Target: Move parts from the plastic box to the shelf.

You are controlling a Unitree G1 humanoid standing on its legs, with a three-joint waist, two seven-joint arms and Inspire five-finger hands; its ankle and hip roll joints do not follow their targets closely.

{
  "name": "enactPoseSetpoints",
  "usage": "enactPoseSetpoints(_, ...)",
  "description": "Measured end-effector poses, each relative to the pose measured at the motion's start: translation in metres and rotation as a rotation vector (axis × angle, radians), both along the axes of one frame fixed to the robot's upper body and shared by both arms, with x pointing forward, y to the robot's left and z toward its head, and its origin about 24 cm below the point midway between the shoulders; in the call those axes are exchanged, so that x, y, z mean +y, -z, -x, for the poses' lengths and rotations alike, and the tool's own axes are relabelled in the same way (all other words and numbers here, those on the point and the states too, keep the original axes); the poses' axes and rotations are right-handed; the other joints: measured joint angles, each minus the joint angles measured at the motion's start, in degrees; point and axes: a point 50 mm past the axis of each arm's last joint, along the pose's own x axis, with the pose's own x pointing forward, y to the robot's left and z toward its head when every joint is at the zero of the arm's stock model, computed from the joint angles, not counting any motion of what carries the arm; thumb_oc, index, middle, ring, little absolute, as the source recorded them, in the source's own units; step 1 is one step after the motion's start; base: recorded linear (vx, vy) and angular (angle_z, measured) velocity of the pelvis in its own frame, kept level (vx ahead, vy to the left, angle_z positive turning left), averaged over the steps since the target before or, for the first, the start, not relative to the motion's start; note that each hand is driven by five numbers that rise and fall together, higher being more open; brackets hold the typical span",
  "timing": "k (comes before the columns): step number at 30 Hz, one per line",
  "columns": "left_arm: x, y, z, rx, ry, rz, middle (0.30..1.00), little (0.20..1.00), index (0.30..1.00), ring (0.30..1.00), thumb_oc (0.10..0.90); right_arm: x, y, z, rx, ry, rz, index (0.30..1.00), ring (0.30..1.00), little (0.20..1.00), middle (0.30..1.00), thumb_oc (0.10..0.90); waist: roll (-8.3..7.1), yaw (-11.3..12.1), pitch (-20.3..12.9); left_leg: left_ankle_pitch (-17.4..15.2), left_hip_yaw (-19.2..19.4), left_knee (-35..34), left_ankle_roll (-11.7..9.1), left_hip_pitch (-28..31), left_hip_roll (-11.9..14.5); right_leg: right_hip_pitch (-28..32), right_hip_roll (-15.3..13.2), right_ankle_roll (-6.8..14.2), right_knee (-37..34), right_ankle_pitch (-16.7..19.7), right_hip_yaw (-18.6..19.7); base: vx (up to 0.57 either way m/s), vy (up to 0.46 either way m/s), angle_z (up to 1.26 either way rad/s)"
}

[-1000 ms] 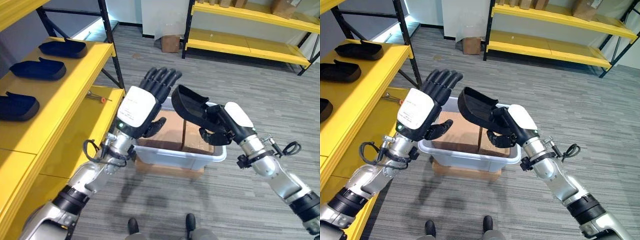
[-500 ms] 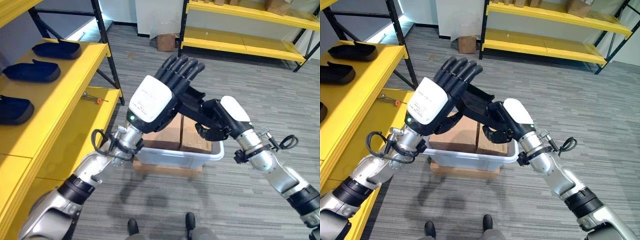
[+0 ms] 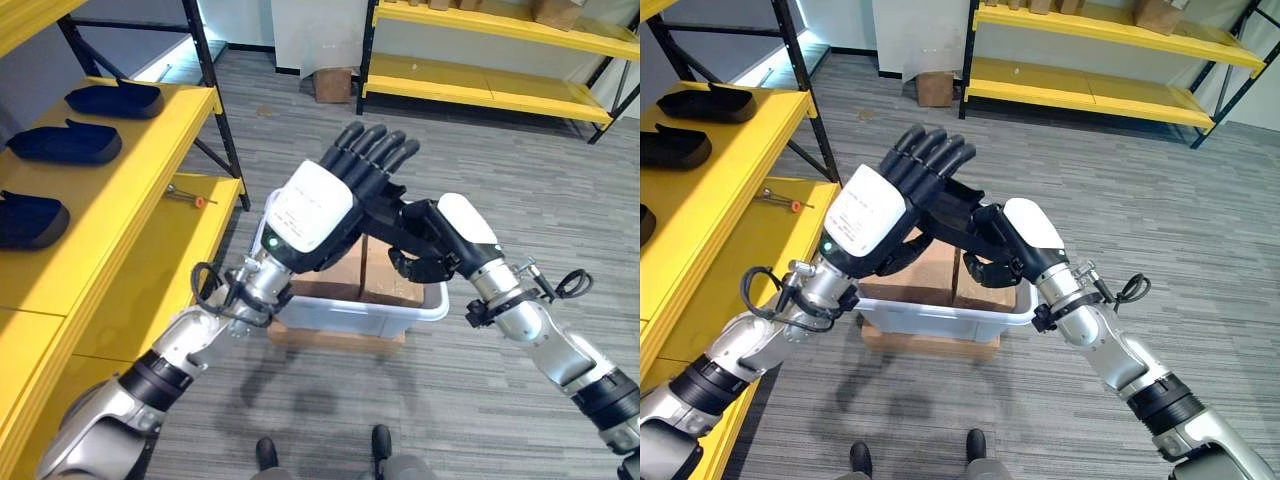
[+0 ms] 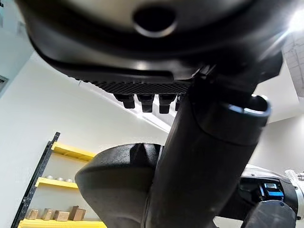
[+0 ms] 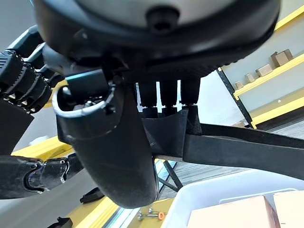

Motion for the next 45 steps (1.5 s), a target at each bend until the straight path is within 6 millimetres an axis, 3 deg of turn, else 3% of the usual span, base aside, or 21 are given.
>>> enactPoseSetpoints(12,-0.001,0.015,-0.003,0.079,-0.013,-0.077,0.3,0.3,0.3,0.3,0.4,0.0,-0.006,-0.007,-0.032,0.013,0.052,0.3,0.3,0.3,0.3,0.4,0.64,-0.03,-0.34,0.01,0.03,0.0,-0.01,0.03,-0.03,0.0,0.0,0.0,0.0,0.0,0.03,0.0,0.0,0.0)
enactPoseSetpoints(22,-0.001,0.015,-0.004,0.081,-0.013,-0.078,0.3,0.3,0.3,0.3,0.4,0.0,-0.006,-0.007,-0.038,0.012,0.067,0.3,0.3,0.3,0.3,0.4,0.66,-0.06,-0.35,0.01,0.1,0.0,-0.01,0.09,-0.03,0.02,0.0,0.01,0.0,0.01,0.07,0.0,0.0,0.0)
enactPoseSetpoints(23,-0.001,0.015,-0.004,0.081,-0.013,-0.078,0.3,0.3,0.3,0.3,0.4,0.0,-0.006,-0.007,-0.038,0.012,0.067,0.531,0.531,0.531,0.531,0.565,0.66,-0.06,-0.35,0.01,0.11,0.0,-0.01,0.1,-0.03,0.03,0.0,0.01,0.0,0.01,0.07,0.0,0.0,0.0)
enactPoseSetpoints(24,0.0,0.016,-0.004,0.081,-0.013,-0.079,0.3,0.3,0.3,0.3,0.4,0.0,-0.006,-0.007,-0.038,0.012,0.067,0.61,0.61,0.61,0.61,0.622,0.66,-0.02,-0.35,0.01,0.11,0.0,-0.01,0.1,-0.04,0.03,0.01,0.01,0.0,0.01,0.07,0.0,0.0,0.0)
enactPoseSetpoints(25,0.0,0.016,-0.004,0.083,-0.015,-0.079,0.3,0.3,0.3,0.3,0.4,0.001,-0.006,-0.007,-0.038,0.012,0.065,1.0,1.0,1.0,1.0,0.9,0.66,-0.01,-0.35,0.01,0.11,0.0,-0.01,0.12,-0.04,0.05,0.01,0.02,0.0,0.02,0.07,0.0,0.0,0.0)
enactPoseSetpoints(32,0.01,0.027,-0.002,0.127,-0.056,-0.063,0.3,0.3,0.3,0.3,0.4,0.003,0.0,0.0,-0.003,0.014,-0.114,1.0,1.0,1.0,1.0,0.9,0.94,-0.08,-0.35,-0.01,0.48,-0.01,0.01,0.74,-0.02,0.41,0.0,0.02,-0.01,0.0,0.41,0.0,-0.005,-0.01)
enactPoseSetpoints(38,0.056,0.056,0.007,0.241,-0.25,-0.011,0.3,0.3,0.3,0.3,0.4,-0.016,-0.002,0.024,-0.009,0.048,-0.281,1.0,1.0,1.0,1.0,0.9,1.97,-0.26,-0.36,-0.11,0.77,-0.03,0.1,0.9,0.03,0.4,-0.03,0.06,-0.01,-0.09,0.66,-0.01,-0.016,-0.02)
enactPoseSetpoints(40,0.086,0.078,0.023,0.325,-0.375,0.013,0.3,0.3,0.3,0.3,0.4,-0.027,-0.001,0.041,-0.023,0.083,-0.371,1.0,1.0,1.0,1.0,0.9,3.27,-0.55,-0.36,-0.63,0.82,-0.05,0.31,0.96,0.05,0.42,-0.05,0.07,-0.04,-0.24,0.7,-0.02,-0.048,-0.01)
enactPoseSetpoints(45,0.124,0.105,0.047,0.427,-0.569,0.063,0.3,0.3,0.3,0.3,0.4,-0.042,0.013,0.052,0.014,0.157,-0.451,1.0,1.0,1.0,1.0,0.9,4.87,-0.36,-0.45,-0.58,0.72,-0.05,0.25,0.93,0.17,0.46,0.07,0.08,-0.04,-0.29,0.64,-0.02,-0.049,0.01)
